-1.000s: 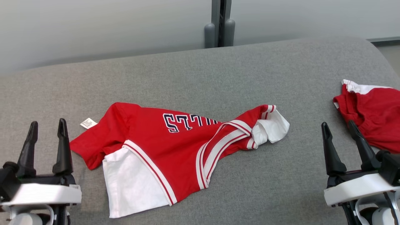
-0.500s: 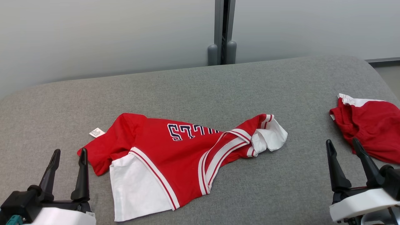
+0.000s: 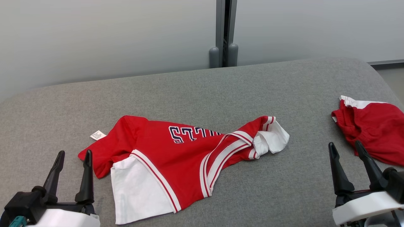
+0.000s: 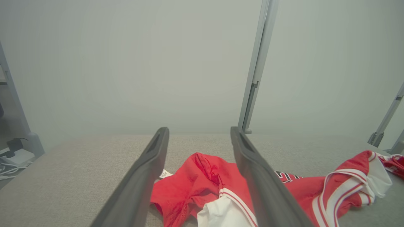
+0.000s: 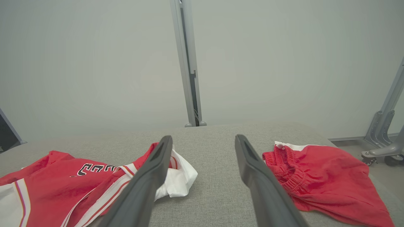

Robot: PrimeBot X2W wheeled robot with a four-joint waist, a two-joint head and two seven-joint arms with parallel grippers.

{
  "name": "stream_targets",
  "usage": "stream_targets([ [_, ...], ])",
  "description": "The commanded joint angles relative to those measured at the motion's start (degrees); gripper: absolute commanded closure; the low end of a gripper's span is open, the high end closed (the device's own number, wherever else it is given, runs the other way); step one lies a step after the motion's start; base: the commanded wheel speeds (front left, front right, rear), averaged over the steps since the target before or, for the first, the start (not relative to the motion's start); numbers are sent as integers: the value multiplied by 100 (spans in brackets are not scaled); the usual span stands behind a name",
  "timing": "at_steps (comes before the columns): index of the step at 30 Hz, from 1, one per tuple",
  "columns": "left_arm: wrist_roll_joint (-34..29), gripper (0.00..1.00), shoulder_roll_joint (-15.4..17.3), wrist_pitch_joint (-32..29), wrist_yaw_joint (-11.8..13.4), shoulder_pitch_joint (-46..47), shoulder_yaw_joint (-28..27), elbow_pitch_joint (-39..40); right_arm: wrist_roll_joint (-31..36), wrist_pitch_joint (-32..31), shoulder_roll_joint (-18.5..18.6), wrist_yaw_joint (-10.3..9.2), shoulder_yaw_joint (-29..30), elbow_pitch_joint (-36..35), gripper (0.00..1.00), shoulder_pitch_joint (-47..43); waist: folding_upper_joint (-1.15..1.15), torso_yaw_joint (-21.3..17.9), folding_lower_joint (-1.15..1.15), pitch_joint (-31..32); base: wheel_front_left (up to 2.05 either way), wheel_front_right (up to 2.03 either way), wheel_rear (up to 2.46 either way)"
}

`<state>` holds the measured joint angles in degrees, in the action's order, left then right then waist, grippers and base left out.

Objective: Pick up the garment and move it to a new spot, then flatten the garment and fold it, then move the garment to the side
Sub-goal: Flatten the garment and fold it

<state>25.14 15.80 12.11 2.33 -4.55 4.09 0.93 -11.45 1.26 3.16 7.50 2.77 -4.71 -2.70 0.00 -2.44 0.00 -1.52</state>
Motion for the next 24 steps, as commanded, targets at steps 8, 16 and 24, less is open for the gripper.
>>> stream_targets([
  [8,-2,0,34,-76,83,-83,32,102,19,-21,9,-2,-7,-42,0,-39,0,1,0,22,0,0,0],
  [16,-14,0,50,-128,145,-105,74,178,6,-26,5,-2,7,-22,0,-52,0,10,0,43,0,0,0],
  [24,-33,0,74,-182,188,-9,123,279,56,-153,160,-2,-616,-82,0,127,0,194,0,-32,0,0,0],
])
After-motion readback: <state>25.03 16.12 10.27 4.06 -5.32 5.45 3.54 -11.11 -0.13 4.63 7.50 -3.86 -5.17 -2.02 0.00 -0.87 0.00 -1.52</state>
